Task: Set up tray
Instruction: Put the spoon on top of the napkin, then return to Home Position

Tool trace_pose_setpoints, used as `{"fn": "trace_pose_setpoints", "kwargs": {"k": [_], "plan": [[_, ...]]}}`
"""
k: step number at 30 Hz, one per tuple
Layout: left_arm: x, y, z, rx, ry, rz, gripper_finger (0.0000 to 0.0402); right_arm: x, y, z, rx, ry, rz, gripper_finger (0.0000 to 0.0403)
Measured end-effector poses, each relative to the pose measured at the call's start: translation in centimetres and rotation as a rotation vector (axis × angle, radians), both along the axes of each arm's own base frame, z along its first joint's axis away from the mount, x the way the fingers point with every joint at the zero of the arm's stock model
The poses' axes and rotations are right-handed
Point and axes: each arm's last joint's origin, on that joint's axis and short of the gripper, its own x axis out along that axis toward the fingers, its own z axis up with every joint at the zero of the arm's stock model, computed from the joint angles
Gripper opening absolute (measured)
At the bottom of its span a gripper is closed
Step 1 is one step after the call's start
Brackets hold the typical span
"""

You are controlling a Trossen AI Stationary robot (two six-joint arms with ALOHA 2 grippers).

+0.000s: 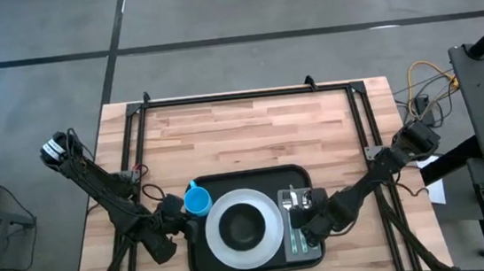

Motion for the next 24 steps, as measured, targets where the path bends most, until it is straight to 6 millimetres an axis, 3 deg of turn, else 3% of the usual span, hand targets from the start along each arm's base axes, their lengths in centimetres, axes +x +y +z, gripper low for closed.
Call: {"fn": "trace_pose_setpoints", "kwargs": {"k": [12,24], "plan": [[-0.04,0.05,-0.03,0.008,0.006,-0.002,0.0084,0.95,-0.66,0.47,0.011,-0.011,0.011,0.0048],[-0.04,0.04,-0.03,0.008,0.006,-0.002,0.0084,0.93,-0.7,0.41,0.06,0.016,-0.02,0.0103]]}}
